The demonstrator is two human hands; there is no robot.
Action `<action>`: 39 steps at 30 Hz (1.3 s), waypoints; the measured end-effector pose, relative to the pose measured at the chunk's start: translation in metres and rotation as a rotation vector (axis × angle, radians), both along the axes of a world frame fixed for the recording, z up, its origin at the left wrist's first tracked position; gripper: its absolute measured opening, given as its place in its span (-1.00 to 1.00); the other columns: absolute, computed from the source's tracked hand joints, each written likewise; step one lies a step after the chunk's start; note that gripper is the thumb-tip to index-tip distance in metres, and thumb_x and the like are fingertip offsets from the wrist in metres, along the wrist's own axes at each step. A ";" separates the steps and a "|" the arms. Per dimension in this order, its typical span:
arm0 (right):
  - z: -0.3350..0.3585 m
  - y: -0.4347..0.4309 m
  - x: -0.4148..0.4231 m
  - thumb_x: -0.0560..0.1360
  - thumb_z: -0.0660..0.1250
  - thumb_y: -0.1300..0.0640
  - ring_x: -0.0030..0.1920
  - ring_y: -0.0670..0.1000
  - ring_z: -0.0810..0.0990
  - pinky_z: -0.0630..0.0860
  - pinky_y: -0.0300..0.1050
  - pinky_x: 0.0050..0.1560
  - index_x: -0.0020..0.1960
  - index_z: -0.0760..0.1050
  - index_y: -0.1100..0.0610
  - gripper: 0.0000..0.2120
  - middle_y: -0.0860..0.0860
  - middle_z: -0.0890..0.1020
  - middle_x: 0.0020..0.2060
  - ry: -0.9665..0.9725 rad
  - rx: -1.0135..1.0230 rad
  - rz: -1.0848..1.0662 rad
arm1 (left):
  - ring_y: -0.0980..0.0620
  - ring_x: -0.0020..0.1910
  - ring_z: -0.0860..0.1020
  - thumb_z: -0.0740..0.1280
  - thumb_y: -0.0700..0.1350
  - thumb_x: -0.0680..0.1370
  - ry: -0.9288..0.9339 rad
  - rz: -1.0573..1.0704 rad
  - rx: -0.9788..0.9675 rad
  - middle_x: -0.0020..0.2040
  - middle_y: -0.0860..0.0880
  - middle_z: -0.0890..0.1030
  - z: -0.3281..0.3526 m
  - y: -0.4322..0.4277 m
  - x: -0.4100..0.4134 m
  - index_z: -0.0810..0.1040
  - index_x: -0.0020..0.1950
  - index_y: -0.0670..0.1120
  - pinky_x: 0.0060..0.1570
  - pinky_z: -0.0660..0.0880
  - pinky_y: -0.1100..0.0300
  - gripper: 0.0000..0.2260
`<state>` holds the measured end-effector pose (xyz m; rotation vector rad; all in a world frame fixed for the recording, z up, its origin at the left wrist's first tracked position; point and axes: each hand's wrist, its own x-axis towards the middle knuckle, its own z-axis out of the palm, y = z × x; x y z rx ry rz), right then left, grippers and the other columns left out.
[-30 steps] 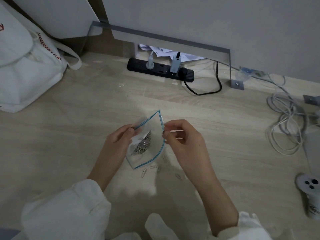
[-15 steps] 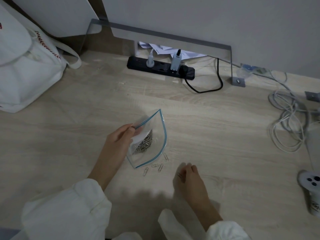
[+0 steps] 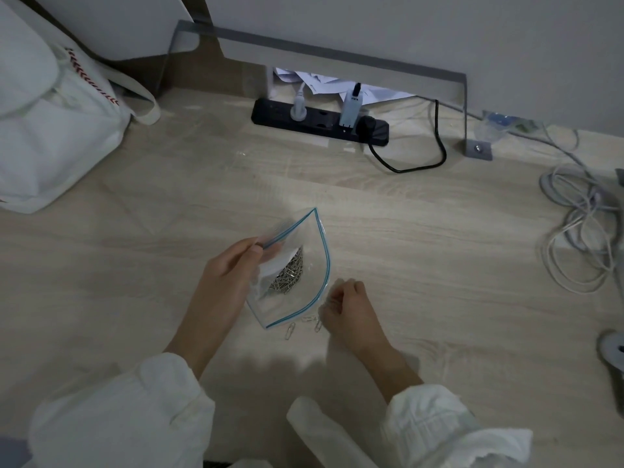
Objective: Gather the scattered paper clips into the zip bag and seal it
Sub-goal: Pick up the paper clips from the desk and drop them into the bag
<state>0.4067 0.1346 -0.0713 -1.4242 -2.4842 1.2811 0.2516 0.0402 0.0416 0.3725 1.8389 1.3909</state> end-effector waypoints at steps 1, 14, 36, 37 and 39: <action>-0.001 -0.001 -0.001 0.37 0.31 0.28 -0.11 -0.03 0.31 0.28 -0.30 -0.05 -0.14 0.38 0.18 -0.87 0.04 0.35 -0.14 -0.004 0.004 0.045 | 0.19 0.06 0.59 0.17 -0.20 0.58 -0.001 -0.003 0.006 -0.06 0.16 0.68 0.000 -0.001 0.000 0.61 0.01 -0.01 0.28 0.41 0.06 -0.78; -0.009 -0.031 -0.015 0.51 0.15 0.23 0.13 0.16 0.44 0.42 -0.06 0.06 0.16 0.42 0.27 -0.74 0.18 0.44 0.17 -0.147 0.134 0.198 | 0.24 0.00 0.60 0.16 -0.23 0.58 -0.015 0.007 0.018 0.00 0.01 0.67 0.003 -0.001 -0.002 0.59 0.09 -0.15 0.25 0.43 0.12 -0.77; 0.129 -0.005 0.004 0.45 0.32 0.30 -0.25 0.02 0.59 0.54 -0.21 -0.18 -0.16 0.49 0.06 -0.85 -0.08 0.58 -0.31 0.495 -0.039 -0.354 | 0.14 0.01 0.59 0.22 0.00 0.42 0.008 -0.047 -0.011 -0.07 0.07 0.69 0.007 0.006 -0.002 0.65 -0.15 0.13 0.19 0.42 0.11 -0.80; 0.145 -0.007 0.000 0.46 0.33 0.30 -0.23 -0.01 0.58 0.54 -0.22 -0.16 -0.14 0.50 0.07 -0.86 -0.08 0.57 -0.28 0.554 -0.033 -0.317 | 0.13 -0.01 0.58 0.24 -0.02 0.44 0.013 -0.049 -0.014 -0.06 0.04 0.69 0.007 0.007 -0.001 0.64 -0.14 0.11 0.17 0.42 0.11 -0.82; 0.165 -0.011 -0.011 0.45 0.33 0.26 -0.19 -0.05 0.56 0.51 -0.30 -0.15 -0.13 0.48 0.02 -0.85 -0.08 0.57 -0.20 0.606 0.000 -0.210 | 0.12 -0.03 0.57 0.26 -0.10 0.52 0.017 -0.052 -0.028 -0.06 0.02 0.68 0.007 0.008 0.000 0.64 -0.09 0.06 0.13 0.41 0.14 -0.84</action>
